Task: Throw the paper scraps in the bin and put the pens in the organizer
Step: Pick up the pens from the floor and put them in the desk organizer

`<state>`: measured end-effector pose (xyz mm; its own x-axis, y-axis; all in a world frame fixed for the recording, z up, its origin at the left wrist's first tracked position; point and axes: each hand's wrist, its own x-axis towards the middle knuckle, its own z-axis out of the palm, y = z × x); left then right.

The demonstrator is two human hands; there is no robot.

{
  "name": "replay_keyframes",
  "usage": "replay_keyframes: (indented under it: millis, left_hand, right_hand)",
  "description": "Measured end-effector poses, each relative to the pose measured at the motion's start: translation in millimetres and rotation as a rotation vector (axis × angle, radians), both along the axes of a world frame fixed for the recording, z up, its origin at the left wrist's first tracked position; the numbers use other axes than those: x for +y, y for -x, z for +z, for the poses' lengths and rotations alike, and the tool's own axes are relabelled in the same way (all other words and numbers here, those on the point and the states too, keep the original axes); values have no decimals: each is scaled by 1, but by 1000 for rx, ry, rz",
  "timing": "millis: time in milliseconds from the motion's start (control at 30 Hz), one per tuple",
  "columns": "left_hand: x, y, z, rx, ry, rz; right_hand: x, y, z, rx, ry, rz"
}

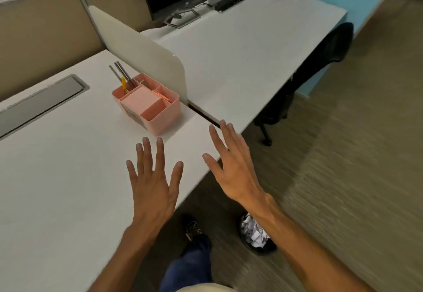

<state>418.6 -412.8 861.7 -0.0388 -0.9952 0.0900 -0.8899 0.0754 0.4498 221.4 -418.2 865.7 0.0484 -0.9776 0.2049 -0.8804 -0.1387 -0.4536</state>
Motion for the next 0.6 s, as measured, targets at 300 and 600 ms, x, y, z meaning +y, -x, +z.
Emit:
replay_keyframes:
  millis: [300,600]
  left_hand:
    - [129,69,-11,-15,-58,-297]
    - [205,151,-18,-23,-59,-657]
  right_hand:
    - [184,88,0,-95,-53,-357]
    - [321,148,-7,-158,-100,-723]
